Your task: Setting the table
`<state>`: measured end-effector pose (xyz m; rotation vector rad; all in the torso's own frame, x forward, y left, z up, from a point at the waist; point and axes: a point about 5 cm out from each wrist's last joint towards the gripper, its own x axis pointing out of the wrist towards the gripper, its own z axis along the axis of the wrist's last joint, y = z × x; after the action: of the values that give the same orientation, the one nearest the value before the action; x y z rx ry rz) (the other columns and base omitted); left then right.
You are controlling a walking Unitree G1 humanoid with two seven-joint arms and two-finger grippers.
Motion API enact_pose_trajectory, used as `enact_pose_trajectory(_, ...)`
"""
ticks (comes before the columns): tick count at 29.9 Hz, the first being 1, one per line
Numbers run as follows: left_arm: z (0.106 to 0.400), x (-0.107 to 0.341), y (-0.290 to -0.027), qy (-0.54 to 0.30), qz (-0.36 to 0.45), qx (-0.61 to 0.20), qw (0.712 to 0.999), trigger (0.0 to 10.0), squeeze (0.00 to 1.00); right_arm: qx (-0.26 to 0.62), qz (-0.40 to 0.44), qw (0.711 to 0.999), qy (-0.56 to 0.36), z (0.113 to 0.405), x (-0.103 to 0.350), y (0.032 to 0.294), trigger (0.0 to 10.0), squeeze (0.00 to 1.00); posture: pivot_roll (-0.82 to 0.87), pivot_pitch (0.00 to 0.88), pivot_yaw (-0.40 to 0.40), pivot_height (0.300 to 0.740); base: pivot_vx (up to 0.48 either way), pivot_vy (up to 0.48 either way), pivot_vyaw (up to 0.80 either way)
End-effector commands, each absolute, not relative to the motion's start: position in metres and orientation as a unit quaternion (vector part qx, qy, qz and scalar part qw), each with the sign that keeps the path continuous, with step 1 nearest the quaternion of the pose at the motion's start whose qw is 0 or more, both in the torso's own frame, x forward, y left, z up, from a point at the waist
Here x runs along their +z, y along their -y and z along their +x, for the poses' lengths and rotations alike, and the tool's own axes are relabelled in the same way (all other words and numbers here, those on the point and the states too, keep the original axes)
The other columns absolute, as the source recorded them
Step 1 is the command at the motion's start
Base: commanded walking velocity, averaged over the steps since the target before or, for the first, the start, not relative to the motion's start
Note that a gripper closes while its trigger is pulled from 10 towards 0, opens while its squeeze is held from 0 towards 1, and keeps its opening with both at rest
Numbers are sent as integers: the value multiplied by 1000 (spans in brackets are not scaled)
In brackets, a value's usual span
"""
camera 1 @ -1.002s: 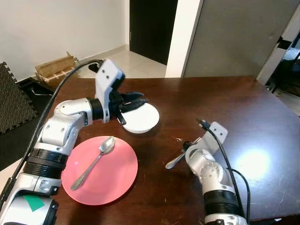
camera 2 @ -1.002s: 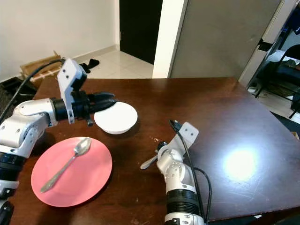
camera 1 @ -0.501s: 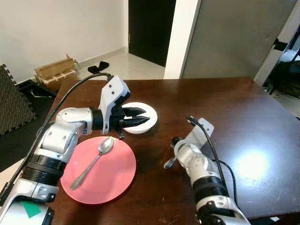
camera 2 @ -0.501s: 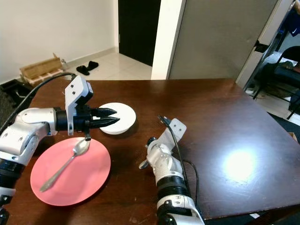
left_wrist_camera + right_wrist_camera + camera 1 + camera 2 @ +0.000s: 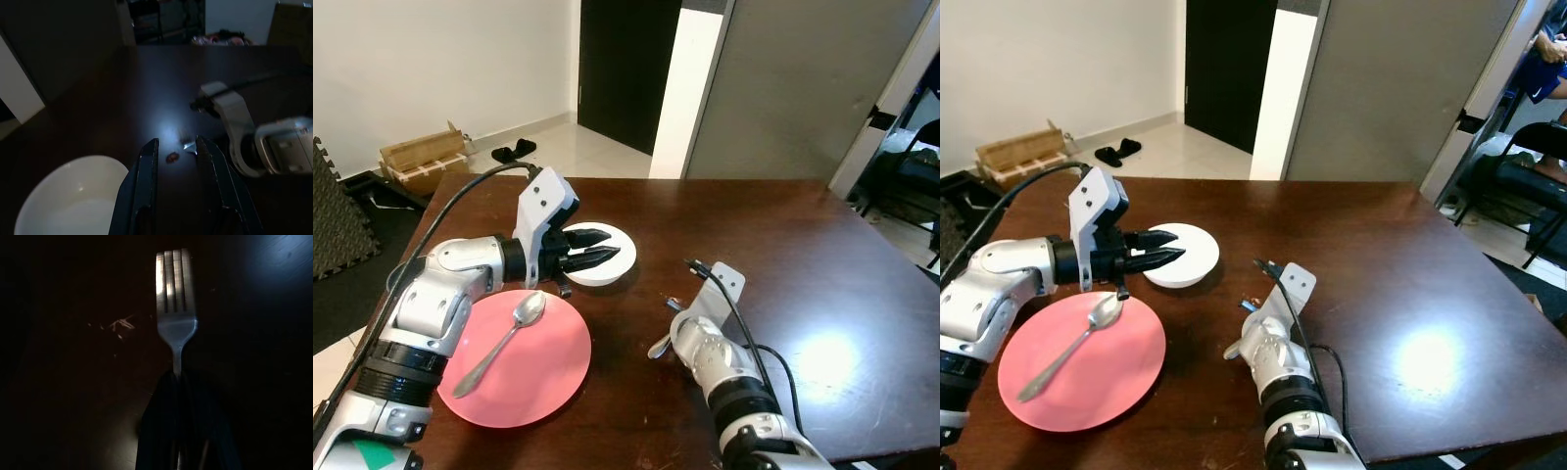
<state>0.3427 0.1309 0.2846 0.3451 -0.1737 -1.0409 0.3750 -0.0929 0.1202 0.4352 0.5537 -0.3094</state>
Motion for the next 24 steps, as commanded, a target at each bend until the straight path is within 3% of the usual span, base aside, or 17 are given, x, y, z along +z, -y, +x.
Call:
enact_pose_trajectory(1,341,281,-131,81,157,-493,852,10000,0,-162,193,886,-388,343,61,90,0,0,49,101,-98,740,0,0,0)
enact_pose_trajectory(9,342,280,-132,85,151,-479,861,10000,0,-174,187,886,-386,341,55,101,0,0,39,102,-97,740,0,0,0)
enact_pose_trajectory(12,343,281,-131,88,149,-473,864,10000,0,-155,175,909,-345,350,70,102,0,0,38,103,-95,740,0,0,0)
enact_pose_trajectory(13,343,282,-131,90,147,-470,866,10000,0,-123,160,936,-289,360,92,99,10000,0,45,107,-86,740,0,0,0)
enact_pose_trajectory(14,344,285,-132,94,143,-465,869,10000,0,-89,125,965,-215,367,121,100,10000,0,46,109,-79,740,0,0,0)
enact_pose_trajectory(15,344,285,-132,94,143,-465,869,10000,0,-89,125,965,-215,367,121,100,10000,0,46,109,-79,740,0,0,0)
enact_pose_trajectory(17,342,289,-135,100,137,-460,872,10000,0,-25,81,988,-128,366,159,94,10000,0,45,109,-65,740,0,0,0)
enact_pose_trajectory(20,340,292,-139,104,137,-457,873,10000,0,3,49,993,-104,361,168,94,10000,0,44,110,-60,740,0,0,0)
enact_pose_trajectory(24,330,307,-160,116,138,-438,881,10000,0,63,-49,995,-54,332,181,113,10000,0,44,110,-38,740,0,0,0)
